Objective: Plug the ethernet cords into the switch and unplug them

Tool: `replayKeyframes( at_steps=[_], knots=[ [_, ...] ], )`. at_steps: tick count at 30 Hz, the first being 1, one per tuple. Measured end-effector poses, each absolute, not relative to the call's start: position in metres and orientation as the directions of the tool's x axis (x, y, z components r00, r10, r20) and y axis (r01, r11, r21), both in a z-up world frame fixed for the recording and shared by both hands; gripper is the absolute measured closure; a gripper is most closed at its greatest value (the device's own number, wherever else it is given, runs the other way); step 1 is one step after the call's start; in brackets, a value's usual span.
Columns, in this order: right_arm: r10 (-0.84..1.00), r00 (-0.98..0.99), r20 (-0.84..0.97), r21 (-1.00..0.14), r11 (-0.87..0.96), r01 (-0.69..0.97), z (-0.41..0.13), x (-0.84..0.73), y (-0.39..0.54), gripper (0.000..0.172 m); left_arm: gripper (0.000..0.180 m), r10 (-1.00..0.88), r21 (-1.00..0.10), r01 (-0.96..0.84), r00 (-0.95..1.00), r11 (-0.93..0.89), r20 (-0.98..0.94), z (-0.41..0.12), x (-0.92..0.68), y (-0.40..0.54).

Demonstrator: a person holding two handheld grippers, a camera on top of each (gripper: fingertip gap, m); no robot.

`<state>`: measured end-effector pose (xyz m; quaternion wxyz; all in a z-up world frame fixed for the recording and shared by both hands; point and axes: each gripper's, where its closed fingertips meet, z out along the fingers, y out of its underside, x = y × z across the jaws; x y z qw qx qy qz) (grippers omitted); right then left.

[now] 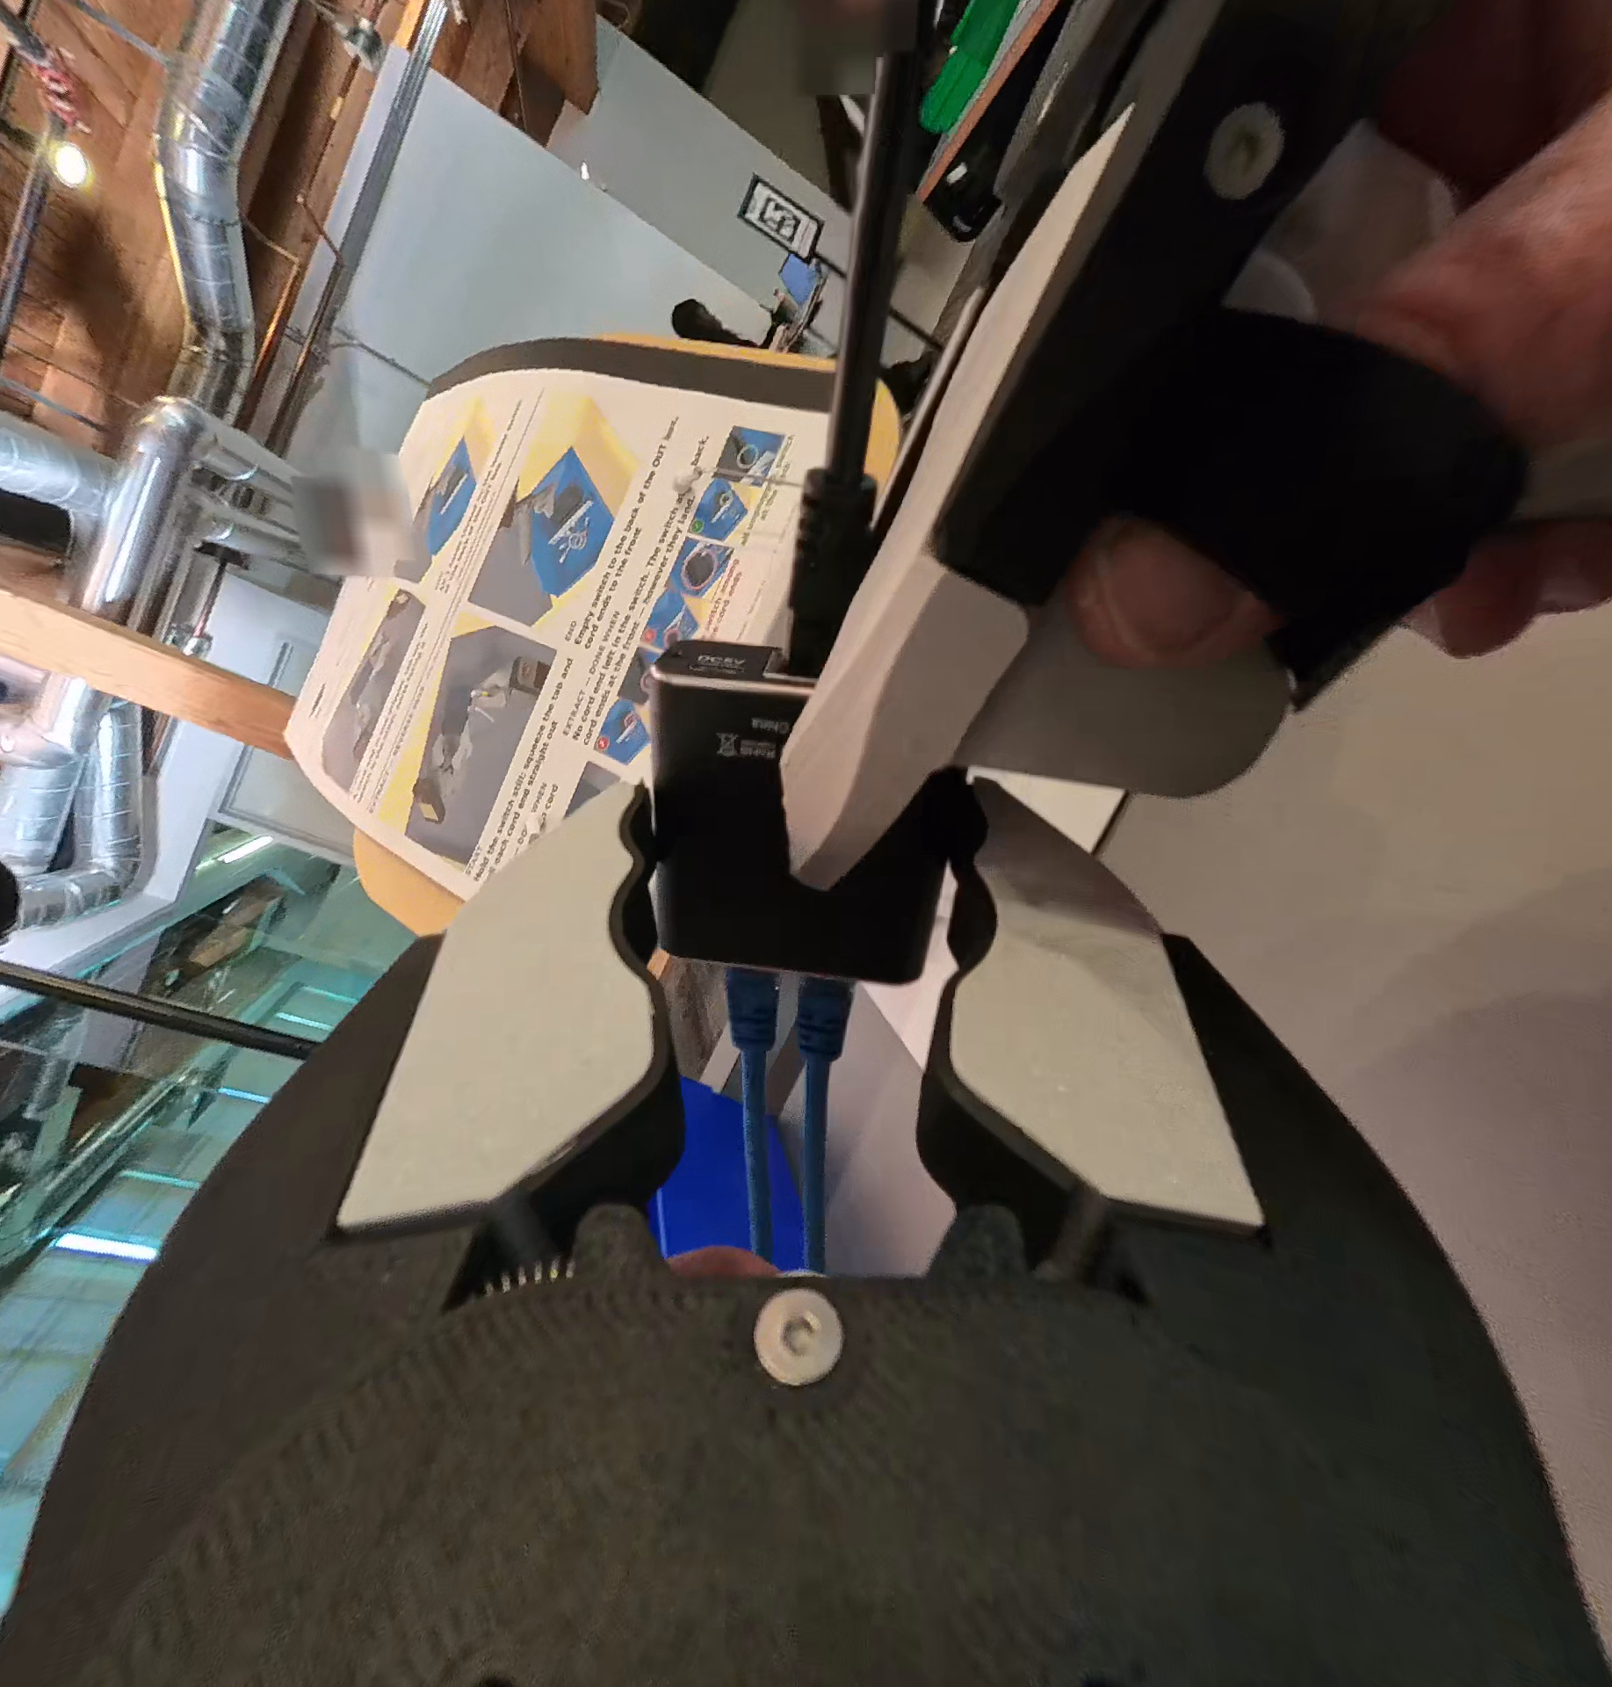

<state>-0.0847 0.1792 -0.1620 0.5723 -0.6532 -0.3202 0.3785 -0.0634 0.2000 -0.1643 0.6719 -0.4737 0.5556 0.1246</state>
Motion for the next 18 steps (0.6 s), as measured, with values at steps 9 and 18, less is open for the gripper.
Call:
replayKeyframes(
  at_steps=[9, 18],
  knots=[
    [0.869, 0.494, -0.030, -0.998, -0.054, 0.034, -0.142, -0.056, 0.182, 0.147, 0.106, -0.646, -0.678, -0.558, 0.300, 0.479, -0.702, -0.143, -0.075, 0.178],
    [0.966, 0.234, 0.111, -0.993, 0.099, 0.063, -0.124, -0.070, 0.143, 0.147, 0.108, -0.951, -0.863, -0.408, -0.053, 0.298, -0.303, -0.147, -0.062, 0.157]
  ],
)
